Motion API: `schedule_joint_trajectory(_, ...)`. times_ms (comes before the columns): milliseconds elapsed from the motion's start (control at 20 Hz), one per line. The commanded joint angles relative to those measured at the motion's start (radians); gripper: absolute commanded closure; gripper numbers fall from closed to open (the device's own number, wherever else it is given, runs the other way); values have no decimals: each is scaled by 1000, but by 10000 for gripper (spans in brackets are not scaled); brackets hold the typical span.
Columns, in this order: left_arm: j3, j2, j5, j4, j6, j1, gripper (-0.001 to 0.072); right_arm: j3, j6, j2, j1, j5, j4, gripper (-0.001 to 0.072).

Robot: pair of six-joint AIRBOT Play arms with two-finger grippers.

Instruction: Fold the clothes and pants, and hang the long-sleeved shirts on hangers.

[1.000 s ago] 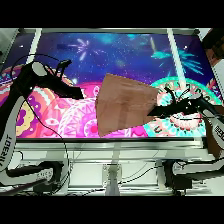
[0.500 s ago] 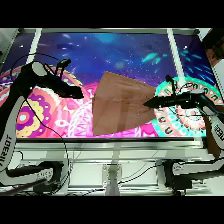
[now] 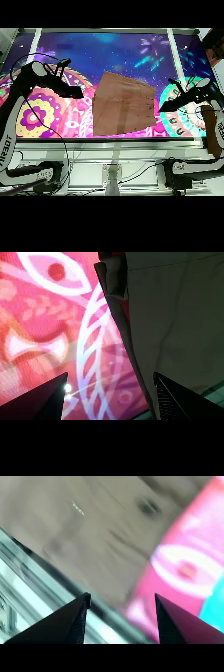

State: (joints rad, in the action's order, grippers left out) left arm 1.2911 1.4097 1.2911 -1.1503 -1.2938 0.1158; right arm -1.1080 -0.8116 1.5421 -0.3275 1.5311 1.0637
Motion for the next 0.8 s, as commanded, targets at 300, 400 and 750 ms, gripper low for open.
schedule_joint_trajectory(300, 1, 0, -16, 0, 0, -1, 116, 215, -5, 0, -64, -117, -56, 253)
schedule_joint_trajectory(400, 1, 0, -15, 0, 0, -1, 115, 220, -6, 0, -64, -138, -83, 259)
schedule_joint_trajectory(750, 1, 51, -14, 0, 0, -1, 116, 264, -43, 1, -23, -197, -108, 272)
